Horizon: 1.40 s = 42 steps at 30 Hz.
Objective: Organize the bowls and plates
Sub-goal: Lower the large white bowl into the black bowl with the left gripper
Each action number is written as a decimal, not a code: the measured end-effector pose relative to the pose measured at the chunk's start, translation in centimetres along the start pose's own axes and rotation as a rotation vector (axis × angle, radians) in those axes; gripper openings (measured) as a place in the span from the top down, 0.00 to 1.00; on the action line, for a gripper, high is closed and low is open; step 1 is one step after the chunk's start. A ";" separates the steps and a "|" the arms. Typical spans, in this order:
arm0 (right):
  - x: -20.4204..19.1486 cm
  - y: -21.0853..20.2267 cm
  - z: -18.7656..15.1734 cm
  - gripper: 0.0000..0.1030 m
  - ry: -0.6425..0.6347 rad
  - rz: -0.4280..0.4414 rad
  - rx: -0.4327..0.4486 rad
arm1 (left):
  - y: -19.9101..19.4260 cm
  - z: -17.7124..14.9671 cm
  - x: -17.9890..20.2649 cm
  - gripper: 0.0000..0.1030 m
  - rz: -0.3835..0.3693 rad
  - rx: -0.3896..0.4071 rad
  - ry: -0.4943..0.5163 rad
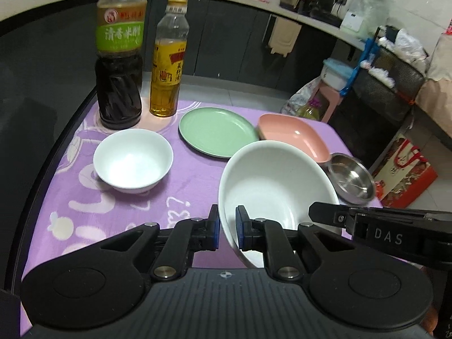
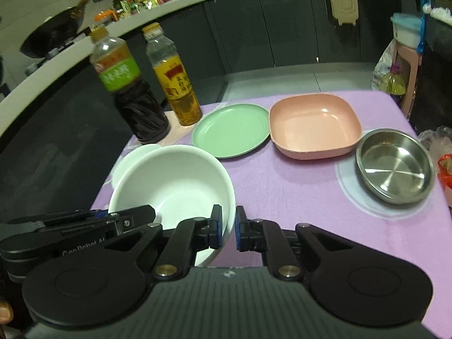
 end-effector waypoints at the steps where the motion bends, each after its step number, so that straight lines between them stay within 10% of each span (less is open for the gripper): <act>1: -0.3 -0.3 -0.2 0.90 -0.004 0.002 0.004 | -0.6 -0.2 0.0 0.90 -0.005 0.003 -0.003; 21: -5.2 -7.0 -7.5 0.89 -0.020 0.043 0.044 | -10.0 -7.8 -0.9 0.89 -0.036 0.036 -0.005; 42: -3.7 -5.1 -12.4 0.87 0.014 -0.013 -0.068 | -6.7 -13.2 -0.7 0.89 -0.006 -0.138 0.046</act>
Point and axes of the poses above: each gripper's, at about its wrist camera, not at the fingertips, and y roughly the way its jaws point, x to its right, z to its top, the point moved 8 cm from there along y, roughly the way its jaws point, and after that the axes turned 15 degrees about z, right-handed, at the moved point
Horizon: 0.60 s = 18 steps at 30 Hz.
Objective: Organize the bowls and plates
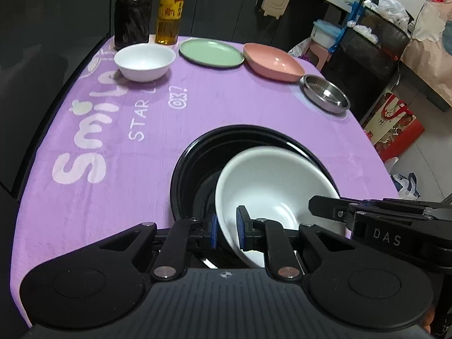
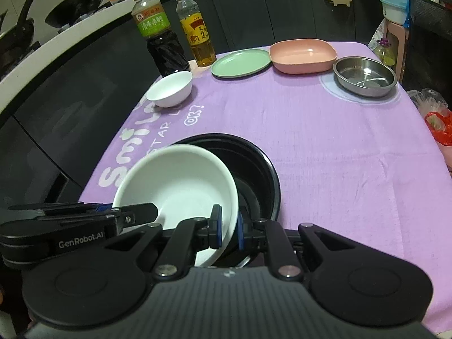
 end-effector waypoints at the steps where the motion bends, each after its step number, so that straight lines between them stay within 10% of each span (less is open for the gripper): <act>1: 0.1 0.1 -0.1 0.87 -0.005 -0.012 0.000 | 0.1 -0.1 0.0 0.89 0.004 -0.005 0.002; 18: 0.8 0.2 0.1 0.87 -0.016 -0.062 0.014 | 0.2 0.1 -0.5 0.89 0.010 0.000 -0.008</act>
Point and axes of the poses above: each gripper's, at about its wrist camera, not at the fingertips, and y roughly the way its jaws point, x to its right, z to its top, the point moved 8 cm from there along y, roughly the way its jaws point, and after that the axes turned 15 degrees about z, right-handed, at the moved point
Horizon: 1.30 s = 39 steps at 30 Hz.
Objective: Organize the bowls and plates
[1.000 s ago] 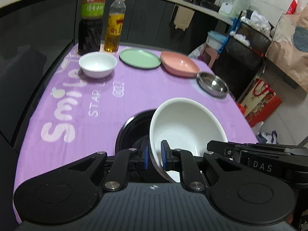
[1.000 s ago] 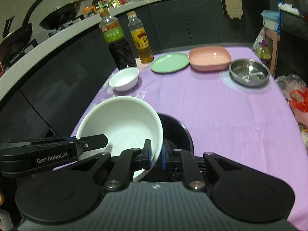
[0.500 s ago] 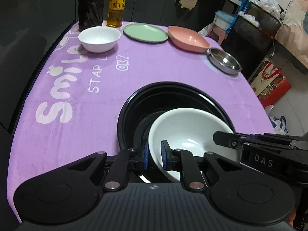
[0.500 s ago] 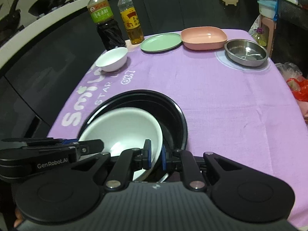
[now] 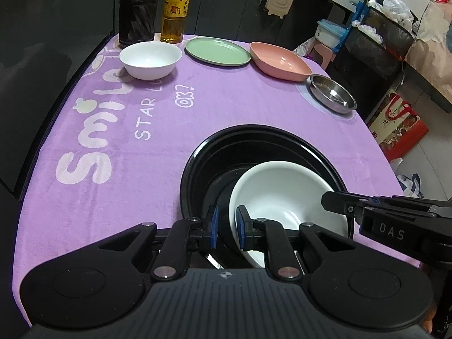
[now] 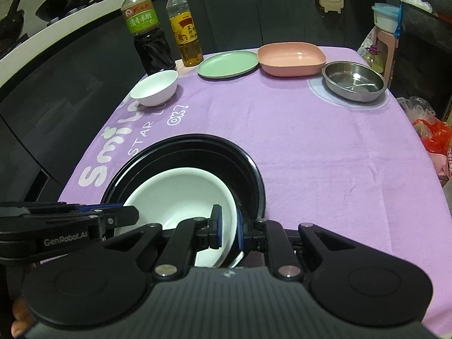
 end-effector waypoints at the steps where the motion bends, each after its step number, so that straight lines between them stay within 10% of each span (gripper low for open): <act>1: 0.0 -0.1 0.0 0.87 0.001 0.002 0.002 | -0.1 0.0 0.0 0.89 0.001 0.001 0.000; 39: -0.5 4.6 9.5 0.87 -0.022 0.058 -0.009 | 3.7 10.6 -10.4 0.77 0.127 0.116 -0.285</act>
Point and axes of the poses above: each gripper's, at about its wrist camera, not at the fingertips, and y roughly the way its jaws point, x to its right, z to its top, the point moved 8 cm from there along y, roughly the way its jaws point, and after that the axes turned 15 degrees about z, right-handed, at the moved point
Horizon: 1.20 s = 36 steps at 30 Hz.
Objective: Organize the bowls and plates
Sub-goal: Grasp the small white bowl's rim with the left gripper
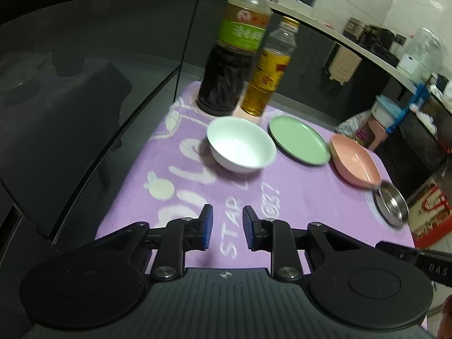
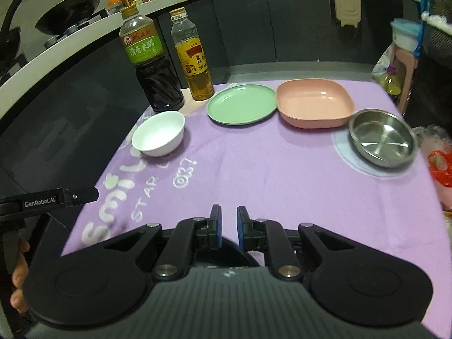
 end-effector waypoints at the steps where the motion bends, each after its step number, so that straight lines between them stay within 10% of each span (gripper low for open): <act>1: 0.0 0.6 0.4 0.87 0.002 0.006 -0.011 | 0.5 0.4 -0.1 0.77 0.001 -0.002 -0.008; 18: -1.3 8.6 6.0 0.87 0.057 0.169 -0.085 | 7.5 6.0 0.1 0.76 -0.020 -0.012 -0.101; 24: -0.4 11.2 7.4 0.71 0.152 0.234 -0.062 | 10.7 6.7 1.1 0.76 0.012 -0.039 -0.080; 36: 0.7 15.5 7.8 0.71 0.202 0.229 -0.090 | 13.5 5.8 2.5 0.85 0.020 -0.048 0.050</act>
Point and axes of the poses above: each gripper's, at about its wrist camera, not at the fingertips, and y roughly the way its jaws point, x to its right, z to its top, the point moved 8 cm from there along y, roughly the way its jaws point, and after that the axes turned 15 degrees about z, right-handed, at the moved point
